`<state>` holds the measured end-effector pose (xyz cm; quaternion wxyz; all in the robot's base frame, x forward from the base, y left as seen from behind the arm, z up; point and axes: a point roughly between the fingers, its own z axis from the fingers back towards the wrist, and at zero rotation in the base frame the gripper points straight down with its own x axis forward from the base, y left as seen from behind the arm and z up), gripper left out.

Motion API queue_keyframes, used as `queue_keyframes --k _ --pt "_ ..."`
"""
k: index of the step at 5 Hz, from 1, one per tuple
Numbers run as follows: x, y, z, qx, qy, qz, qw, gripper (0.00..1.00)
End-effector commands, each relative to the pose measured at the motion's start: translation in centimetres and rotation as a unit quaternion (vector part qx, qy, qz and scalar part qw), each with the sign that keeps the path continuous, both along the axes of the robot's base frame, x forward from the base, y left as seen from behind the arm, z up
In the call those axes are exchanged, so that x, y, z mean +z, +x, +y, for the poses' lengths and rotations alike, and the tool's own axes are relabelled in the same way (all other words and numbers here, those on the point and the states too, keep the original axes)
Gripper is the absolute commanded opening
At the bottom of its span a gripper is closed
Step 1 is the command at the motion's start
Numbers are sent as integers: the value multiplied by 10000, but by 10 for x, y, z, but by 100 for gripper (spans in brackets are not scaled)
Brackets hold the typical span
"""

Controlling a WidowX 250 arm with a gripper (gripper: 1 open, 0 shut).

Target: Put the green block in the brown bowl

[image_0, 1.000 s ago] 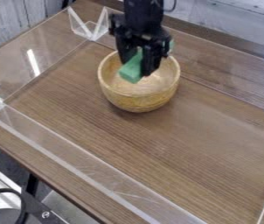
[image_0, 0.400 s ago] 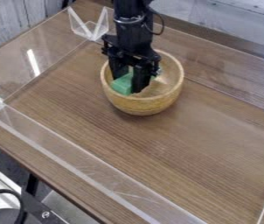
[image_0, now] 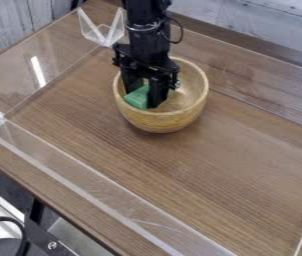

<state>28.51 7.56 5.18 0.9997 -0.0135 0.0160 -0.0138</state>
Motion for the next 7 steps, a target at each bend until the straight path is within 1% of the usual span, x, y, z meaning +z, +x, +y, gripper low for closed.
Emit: queue_keyframes --k 1,3,5,6,7 --pt "13 9 8 93 59 -308 9995 0" --pt "12 15 12 206 10 -394 9990 0" --pt "15 19 14 299 -46 -486 9984 0" --pt "15 22 15 337 -65 -517 9981 0" --pt "14 22 15 346 -76 -511 9981 0"
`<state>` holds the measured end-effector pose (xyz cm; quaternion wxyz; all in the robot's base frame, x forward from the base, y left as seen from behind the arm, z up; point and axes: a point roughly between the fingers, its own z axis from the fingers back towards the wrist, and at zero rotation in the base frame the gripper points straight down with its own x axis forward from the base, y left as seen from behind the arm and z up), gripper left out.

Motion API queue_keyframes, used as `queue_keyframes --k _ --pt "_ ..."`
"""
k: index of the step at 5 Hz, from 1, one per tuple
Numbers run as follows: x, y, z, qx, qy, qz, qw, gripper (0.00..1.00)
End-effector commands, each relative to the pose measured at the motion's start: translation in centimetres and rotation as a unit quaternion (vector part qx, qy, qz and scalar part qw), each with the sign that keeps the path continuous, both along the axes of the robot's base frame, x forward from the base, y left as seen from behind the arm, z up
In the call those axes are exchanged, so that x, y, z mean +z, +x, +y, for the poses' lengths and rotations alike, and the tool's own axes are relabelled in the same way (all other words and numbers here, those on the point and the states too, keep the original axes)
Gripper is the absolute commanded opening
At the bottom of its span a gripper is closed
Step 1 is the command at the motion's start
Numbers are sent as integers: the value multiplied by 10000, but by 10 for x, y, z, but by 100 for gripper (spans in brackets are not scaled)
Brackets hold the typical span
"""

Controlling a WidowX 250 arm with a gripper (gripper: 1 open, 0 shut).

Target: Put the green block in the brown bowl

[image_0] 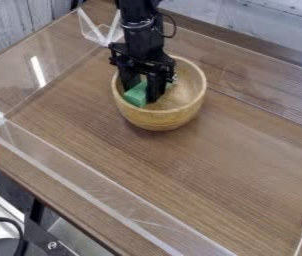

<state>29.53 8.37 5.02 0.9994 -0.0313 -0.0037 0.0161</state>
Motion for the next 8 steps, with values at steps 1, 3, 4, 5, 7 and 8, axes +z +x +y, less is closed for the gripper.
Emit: queue_keyframes --k 1,3,4,5,7,8 --pt "17 11 6 43 85 -321 9994 0" --pt "21 9 2 30 33 -336 9994 0" --pt "24 8 1 22 7 -353 9994 0" --pt "21 11 -1 8 13 -345 9994 0" --pt "18 17 -5 -19 25 -327 9995 0" --pt "16 20 -7 -33 27 -315 9995 0"
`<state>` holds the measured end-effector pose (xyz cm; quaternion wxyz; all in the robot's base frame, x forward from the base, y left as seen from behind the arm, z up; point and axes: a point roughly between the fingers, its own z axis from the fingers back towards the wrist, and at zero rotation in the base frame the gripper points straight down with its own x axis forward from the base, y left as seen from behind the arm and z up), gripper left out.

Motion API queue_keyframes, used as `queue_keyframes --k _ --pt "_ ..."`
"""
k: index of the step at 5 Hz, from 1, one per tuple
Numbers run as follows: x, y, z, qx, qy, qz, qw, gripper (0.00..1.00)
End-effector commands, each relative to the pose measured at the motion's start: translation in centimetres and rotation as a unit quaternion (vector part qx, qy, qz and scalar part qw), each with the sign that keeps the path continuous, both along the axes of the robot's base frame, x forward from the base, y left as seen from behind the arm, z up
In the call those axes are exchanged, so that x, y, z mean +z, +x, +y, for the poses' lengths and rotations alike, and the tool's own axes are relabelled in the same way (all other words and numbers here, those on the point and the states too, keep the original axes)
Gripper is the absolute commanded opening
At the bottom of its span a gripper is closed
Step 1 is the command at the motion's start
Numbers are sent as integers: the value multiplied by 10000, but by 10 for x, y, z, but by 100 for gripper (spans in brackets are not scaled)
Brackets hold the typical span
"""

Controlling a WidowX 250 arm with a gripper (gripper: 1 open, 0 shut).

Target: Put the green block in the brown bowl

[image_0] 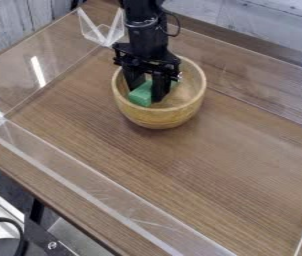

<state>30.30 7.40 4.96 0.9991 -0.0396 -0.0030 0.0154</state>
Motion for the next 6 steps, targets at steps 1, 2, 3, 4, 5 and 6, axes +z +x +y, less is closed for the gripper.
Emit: queue_keyframes --k 1,2,3,4,5,6 --pt "22 13 1 -39 113 -330 9994 100" --pt "38 15 -2 -52 104 -447 9989 100" --pt "55 16 -5 -66 120 -571 9983 100" --pt "76 18 -8 -73 139 -719 9973 100" --pt "98 18 -11 -88 146 -894 9959 100" --pt "91 17 -12 -115 148 -866 9961 100"
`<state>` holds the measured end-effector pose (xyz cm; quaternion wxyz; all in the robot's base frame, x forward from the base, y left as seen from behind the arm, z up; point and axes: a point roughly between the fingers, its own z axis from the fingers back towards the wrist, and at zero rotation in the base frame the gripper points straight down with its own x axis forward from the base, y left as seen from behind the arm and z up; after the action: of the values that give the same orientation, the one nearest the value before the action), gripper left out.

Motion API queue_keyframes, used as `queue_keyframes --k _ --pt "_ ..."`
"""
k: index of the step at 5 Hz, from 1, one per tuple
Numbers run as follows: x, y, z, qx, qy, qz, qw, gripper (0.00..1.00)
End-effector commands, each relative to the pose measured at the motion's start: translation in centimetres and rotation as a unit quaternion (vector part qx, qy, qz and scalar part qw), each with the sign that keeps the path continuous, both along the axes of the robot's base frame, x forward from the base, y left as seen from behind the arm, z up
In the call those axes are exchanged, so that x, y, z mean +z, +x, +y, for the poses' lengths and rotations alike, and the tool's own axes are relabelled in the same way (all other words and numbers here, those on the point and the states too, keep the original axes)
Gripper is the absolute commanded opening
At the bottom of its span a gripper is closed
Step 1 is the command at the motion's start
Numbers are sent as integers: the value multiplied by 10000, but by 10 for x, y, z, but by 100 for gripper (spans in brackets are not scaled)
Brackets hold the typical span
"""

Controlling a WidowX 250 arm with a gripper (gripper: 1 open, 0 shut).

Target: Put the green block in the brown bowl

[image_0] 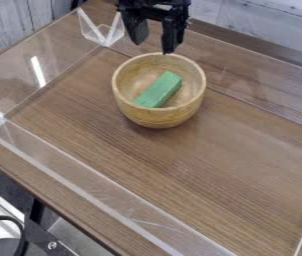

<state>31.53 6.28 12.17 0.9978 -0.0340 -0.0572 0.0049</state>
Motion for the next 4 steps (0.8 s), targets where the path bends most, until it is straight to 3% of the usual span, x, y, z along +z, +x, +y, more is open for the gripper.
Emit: queue_keyframes --k 1,4 --pt "10 5 1 -4 114 -233 9997 100" --pt "-18 4 4 20 167 12 9999 100"
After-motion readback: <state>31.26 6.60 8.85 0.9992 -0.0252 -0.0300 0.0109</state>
